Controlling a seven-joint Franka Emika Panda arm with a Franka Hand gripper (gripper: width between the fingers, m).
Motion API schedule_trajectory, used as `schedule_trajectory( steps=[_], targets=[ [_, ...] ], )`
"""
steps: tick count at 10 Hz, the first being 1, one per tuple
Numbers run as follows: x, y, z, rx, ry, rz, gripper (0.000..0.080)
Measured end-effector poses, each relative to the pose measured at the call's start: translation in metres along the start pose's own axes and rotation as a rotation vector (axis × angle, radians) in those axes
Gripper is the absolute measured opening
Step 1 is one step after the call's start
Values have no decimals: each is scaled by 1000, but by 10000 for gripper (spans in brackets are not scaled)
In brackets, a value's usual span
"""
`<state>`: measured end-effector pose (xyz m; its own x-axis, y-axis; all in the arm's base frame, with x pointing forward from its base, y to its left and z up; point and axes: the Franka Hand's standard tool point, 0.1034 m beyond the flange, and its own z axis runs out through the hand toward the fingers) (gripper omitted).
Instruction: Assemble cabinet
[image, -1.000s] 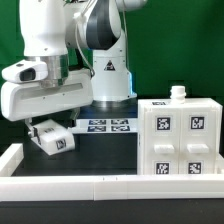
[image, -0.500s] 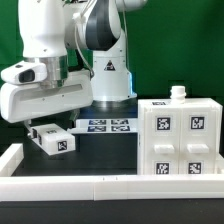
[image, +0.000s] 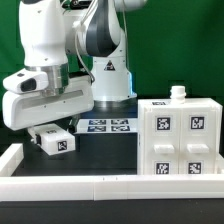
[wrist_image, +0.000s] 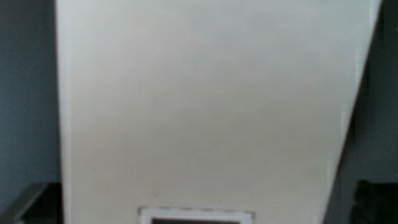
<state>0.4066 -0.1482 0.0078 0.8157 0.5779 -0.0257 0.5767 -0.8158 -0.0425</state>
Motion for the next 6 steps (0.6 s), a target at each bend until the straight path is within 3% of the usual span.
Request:
schedule_trajectory(
  steps=[1,2,5,6],
  targets=[
    [-1,0,1,1,-1,1,613],
    [-1,0,1,1,-1,1,553],
    [1,-1,-1,1,-1,0,553],
    [8,-7,-14,4,1,-11,553]
  ],
)
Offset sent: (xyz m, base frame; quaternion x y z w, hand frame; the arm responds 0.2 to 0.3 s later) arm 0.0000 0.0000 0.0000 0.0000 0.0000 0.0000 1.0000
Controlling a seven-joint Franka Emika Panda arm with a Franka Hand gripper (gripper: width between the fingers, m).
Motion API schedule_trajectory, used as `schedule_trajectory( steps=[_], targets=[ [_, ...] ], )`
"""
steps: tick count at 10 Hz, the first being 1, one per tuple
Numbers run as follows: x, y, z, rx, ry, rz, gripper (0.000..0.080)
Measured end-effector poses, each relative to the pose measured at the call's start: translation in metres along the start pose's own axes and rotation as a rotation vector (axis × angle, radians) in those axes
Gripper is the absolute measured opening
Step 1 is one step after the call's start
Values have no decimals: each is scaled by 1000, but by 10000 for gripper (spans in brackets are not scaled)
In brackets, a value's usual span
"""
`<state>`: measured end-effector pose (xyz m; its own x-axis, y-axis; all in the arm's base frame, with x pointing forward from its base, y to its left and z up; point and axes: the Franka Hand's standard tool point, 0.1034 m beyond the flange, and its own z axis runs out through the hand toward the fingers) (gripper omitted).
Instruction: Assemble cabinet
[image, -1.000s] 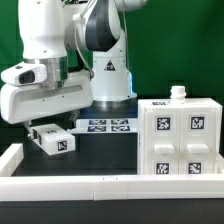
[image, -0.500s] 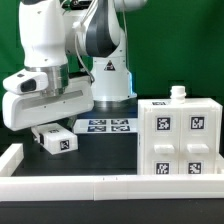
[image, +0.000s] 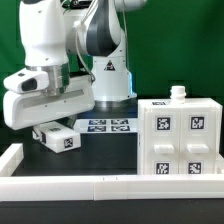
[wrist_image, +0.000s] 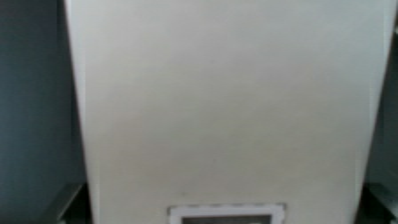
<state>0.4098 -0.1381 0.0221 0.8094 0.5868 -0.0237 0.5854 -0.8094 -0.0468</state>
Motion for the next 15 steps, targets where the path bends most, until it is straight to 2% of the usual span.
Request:
schedule_trajectory(
  steps=[2,4,6,8,11,12,15],
  targets=[
    [14,-13,-32,12,1,-5,554],
    [37,-27,-64,17,7,30,554],
    [65,-44,-93,11,20,65,554],
    [105,-60,-118,2,38,123,554],
    [158,-79,-136,0,57,220,554],
    [173,-79,-141,2,62,221,554],
    [174,-78,-139,4,61,222,554]
  ],
)
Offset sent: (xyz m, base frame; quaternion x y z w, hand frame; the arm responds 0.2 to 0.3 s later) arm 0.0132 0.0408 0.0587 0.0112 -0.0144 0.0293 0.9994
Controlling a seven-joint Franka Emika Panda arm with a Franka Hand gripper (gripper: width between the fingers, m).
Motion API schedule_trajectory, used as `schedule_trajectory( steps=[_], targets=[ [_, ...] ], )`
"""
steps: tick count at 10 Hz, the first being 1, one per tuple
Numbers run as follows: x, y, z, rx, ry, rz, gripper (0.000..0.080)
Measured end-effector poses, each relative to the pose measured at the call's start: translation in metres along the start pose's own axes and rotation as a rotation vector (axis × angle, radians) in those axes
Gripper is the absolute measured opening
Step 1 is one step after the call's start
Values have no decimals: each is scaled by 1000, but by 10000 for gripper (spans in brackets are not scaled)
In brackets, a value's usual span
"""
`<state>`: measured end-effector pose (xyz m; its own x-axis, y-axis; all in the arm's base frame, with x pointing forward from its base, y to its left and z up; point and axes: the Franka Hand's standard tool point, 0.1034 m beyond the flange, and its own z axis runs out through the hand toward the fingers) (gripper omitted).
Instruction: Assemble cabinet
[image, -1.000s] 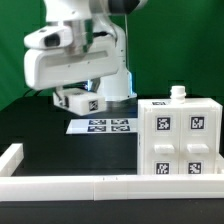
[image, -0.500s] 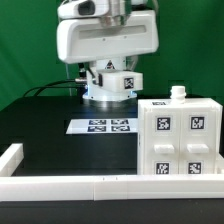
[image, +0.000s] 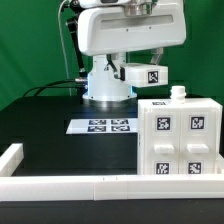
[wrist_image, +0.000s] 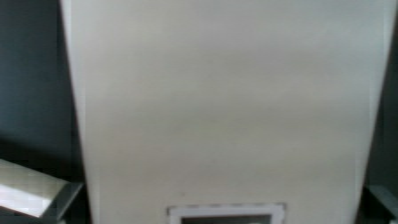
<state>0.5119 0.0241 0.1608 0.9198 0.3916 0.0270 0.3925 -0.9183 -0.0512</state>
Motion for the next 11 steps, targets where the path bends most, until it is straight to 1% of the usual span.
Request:
schedule_trajectory(
  steps=[2,3,4,5,6,7,10,11],
  targets=[
    [0,1,0,0,-1,-7,554],
    [4,4,-2,3,-5,-6,554],
    [18,-1,-10,10,-8,2,554],
    [33,-3,-12,8,8,-6,554],
    [39,-4,-10,11,10,-5,554],
    [47,-5,-12,12,16,-5,554],
    [85,-12,-23,28,17,33,554],
    [93,-12,-23,29,21,7,554]
  ],
)
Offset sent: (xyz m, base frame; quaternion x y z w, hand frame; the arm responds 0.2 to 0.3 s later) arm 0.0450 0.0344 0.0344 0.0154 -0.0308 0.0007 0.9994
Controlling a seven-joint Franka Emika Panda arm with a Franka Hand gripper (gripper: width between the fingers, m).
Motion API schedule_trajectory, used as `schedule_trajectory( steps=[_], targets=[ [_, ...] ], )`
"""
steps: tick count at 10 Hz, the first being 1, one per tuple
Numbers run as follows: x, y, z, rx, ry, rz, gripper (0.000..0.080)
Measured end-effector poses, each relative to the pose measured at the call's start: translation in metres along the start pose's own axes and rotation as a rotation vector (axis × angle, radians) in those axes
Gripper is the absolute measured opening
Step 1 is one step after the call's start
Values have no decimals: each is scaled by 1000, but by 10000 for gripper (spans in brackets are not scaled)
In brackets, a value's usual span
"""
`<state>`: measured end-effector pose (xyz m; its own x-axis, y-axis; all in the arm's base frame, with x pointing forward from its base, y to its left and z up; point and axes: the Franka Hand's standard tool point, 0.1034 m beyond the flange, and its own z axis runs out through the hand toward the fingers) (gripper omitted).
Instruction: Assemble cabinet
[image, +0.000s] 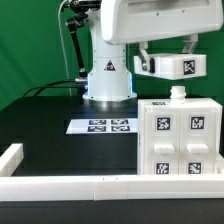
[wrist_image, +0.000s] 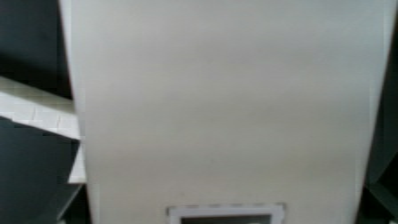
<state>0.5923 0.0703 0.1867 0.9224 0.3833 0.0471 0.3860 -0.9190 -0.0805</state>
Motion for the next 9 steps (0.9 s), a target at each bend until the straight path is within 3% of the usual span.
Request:
schedule_trajectory(
  steps=[6,9],
  targets=[
    [2,0,11,10,-12,-46,554],
    [15,3,18,14,-6,-47,554]
  ],
)
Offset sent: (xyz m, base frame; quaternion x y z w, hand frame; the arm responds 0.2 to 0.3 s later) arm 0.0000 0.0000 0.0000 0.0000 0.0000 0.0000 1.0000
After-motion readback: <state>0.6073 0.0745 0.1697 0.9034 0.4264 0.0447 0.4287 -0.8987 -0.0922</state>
